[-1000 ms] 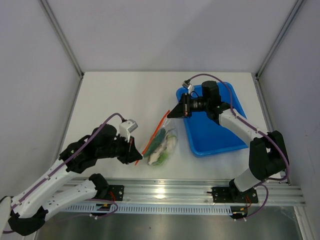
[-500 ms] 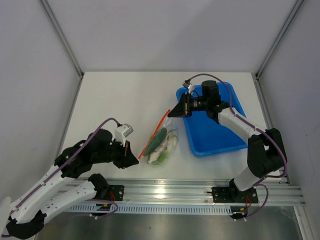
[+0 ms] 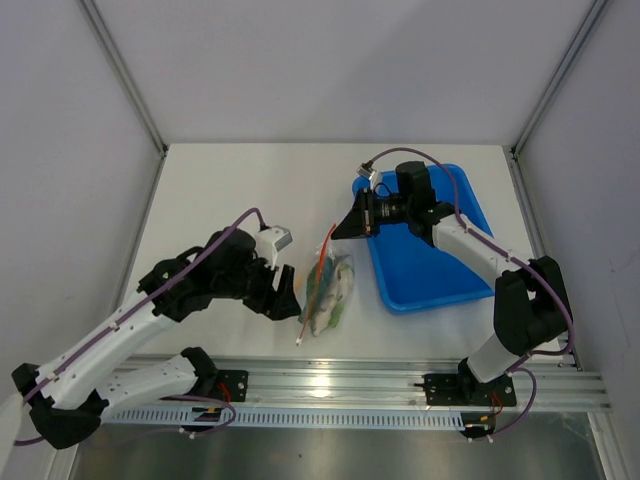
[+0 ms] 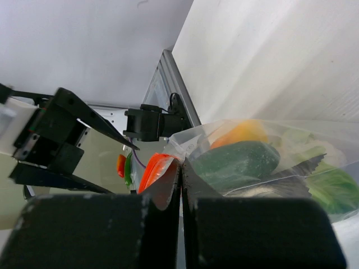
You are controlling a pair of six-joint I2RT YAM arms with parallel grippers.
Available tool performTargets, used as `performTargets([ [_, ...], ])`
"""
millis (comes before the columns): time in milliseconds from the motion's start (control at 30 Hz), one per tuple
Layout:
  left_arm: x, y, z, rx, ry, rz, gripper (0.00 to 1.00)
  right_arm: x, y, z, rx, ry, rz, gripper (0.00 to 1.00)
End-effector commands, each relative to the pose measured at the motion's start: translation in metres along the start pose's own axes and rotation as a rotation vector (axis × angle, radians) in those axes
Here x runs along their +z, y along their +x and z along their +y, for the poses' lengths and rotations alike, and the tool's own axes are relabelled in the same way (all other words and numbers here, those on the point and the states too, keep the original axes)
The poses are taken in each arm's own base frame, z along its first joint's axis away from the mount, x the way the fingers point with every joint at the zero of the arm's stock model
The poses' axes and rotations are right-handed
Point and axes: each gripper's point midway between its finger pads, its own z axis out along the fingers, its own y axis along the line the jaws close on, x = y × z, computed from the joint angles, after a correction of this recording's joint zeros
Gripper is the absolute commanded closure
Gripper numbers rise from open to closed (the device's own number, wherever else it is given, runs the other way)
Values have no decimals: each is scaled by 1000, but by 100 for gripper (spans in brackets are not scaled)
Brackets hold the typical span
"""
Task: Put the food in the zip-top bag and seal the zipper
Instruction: Zip the zipper food storage bag at the center of the board, then place the zipper food storage bag at the center of the board.
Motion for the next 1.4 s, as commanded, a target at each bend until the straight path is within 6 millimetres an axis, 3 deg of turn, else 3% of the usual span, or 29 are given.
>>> performTargets([
  [0, -4, -40, -10, 89, 0, -92, 26, 3, -5, 15, -66, -25, 4, 100],
  [133, 4, -66, -22, 96, 20, -93, 28, 5, -4, 16, -69, -26, 11, 100],
  [333, 23, -84, -31, 93, 42, -65, 29, 4, -3, 18, -69, -26, 13, 100],
  [500, 44, -82, -22, 60, -11, 25, 36, 4, -4, 19, -76, -24, 8, 100],
  [733, 53, -94, -26, 25, -37, 58, 41, 4, -5, 20, -75, -22, 8, 100],
  [833, 69, -84, -14, -11, -98, 141, 43, 4, -5, 20, -80, -11, 7, 100],
  [1033, 79, -68, -4, -49, -149, 219, 46, 3, -3, 15, -83, 21, 13, 100],
  [1133, 79, -70, -4, -45, -149, 218, 61, 2, -3, 14, -83, 35, 15, 100],
  [1167, 80, -70, -4, -42, -148, 220, 73, 3, -2, 13, -80, 37, 17, 100],
  [1233, 78, -76, -5, -33, -152, 205, 83, 2, -2, 11, -75, 45, 18, 100],
  [1267, 77, -77, -4, -23, -155, 208, 95, 3, -2, 11, -76, 45, 20, 100],
  [1300, 75, -85, -8, -13, -149, 192, 99, 2, -1, 10, -69, 49, 23, 100],
  [1367, 74, -87, -8, -2, -142, 207, 99, 2, -2, 8, -67, 56, 24, 99],
])
